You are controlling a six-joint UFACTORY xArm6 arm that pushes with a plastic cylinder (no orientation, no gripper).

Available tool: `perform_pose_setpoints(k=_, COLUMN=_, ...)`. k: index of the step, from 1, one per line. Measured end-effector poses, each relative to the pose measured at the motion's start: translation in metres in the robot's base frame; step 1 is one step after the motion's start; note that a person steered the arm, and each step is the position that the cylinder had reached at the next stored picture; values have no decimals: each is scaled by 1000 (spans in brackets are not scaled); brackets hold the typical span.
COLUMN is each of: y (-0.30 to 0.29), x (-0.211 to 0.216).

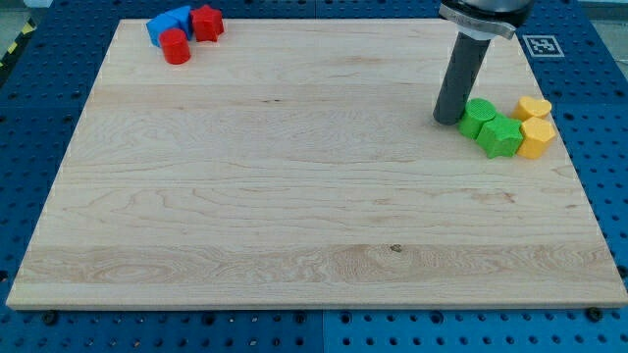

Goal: Place the red circle vertically below to the red star

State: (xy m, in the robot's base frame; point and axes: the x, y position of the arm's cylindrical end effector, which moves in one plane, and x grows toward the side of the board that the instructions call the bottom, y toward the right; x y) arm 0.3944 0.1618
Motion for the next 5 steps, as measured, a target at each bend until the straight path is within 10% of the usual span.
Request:
perform_pose_setpoints(k=2, y=0, x=-13)
perform_pose_setpoints(k=5, y=-86, x=-149)
